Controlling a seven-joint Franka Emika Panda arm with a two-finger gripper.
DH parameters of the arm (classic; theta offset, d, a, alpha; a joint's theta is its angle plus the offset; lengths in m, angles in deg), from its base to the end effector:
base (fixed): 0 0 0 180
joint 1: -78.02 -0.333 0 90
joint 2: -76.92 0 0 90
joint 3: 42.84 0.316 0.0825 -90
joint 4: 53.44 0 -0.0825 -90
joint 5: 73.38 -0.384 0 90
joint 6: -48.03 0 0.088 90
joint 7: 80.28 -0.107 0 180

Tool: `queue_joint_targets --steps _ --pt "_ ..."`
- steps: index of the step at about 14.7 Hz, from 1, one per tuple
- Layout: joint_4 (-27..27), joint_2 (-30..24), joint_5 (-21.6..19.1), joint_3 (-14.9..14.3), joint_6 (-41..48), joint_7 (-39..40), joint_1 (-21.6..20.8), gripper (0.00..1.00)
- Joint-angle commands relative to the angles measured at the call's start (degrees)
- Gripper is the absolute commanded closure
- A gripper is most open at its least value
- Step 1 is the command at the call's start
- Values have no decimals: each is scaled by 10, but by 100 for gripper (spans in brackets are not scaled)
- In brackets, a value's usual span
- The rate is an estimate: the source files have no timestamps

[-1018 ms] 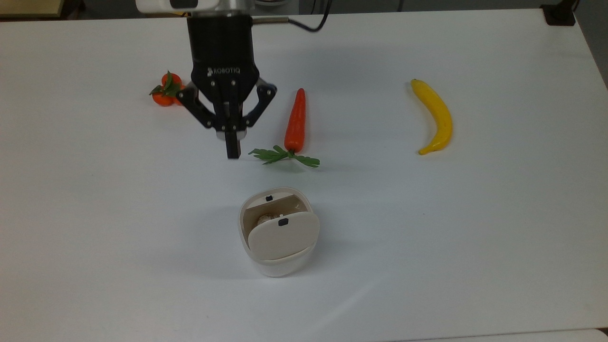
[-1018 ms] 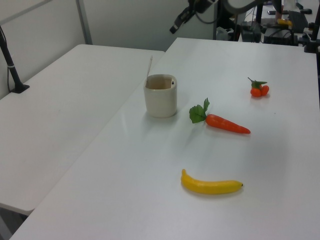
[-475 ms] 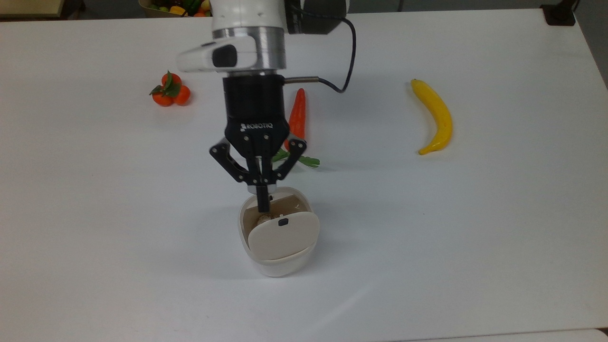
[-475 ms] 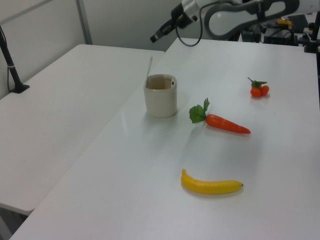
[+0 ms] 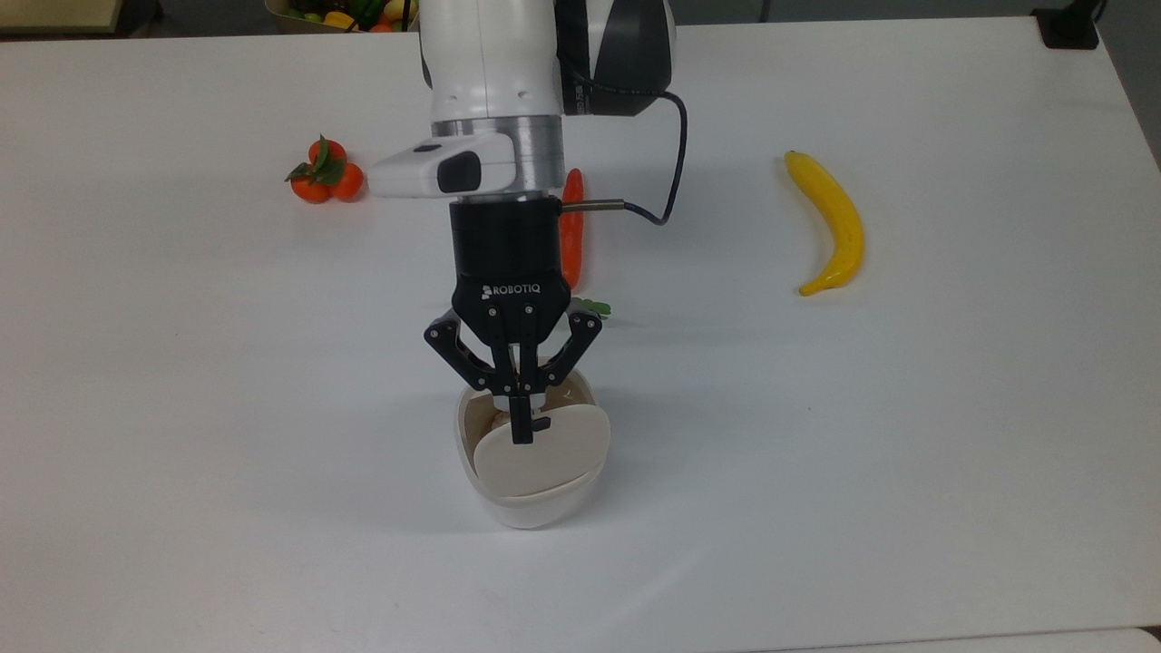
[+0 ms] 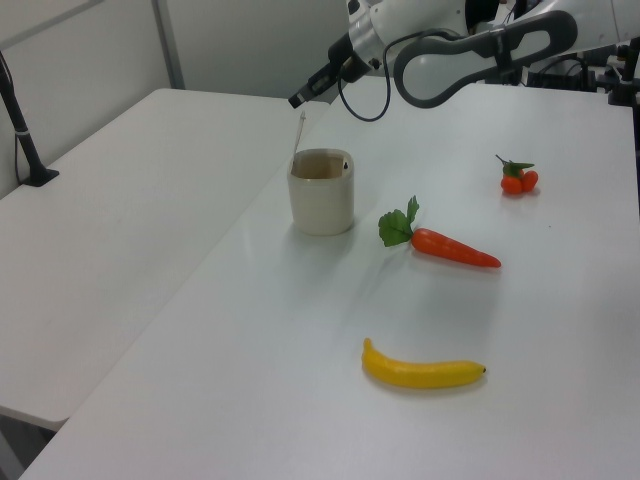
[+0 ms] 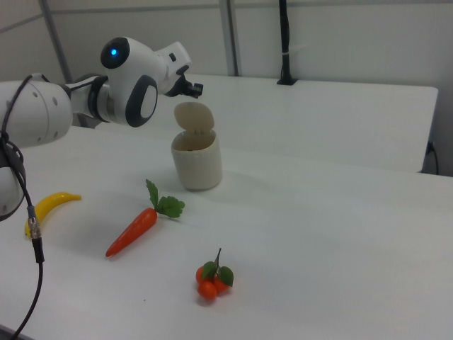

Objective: Close garbage bin
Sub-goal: 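Push the raised lid down over the bin opening with the gripper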

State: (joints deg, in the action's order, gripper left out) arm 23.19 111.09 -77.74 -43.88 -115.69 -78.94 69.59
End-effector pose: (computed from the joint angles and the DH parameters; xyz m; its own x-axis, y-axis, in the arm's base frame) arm 0.7660 0.0993 0.4945 0.6026 0.0382 0.7972 0.1188 -0.9920 -0.0423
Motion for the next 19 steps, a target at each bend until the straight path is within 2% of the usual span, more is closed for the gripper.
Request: queue_joint_targets --steps 1,4,11,19 --pt "3 5 15 13 -6 -10 7 100" --pt "14 -4 21 14 -5 -10 11 100" --pt "119 -81 29 16 15 -8 24 100" --pt "134 -93 39 17 121 -7 26 100"
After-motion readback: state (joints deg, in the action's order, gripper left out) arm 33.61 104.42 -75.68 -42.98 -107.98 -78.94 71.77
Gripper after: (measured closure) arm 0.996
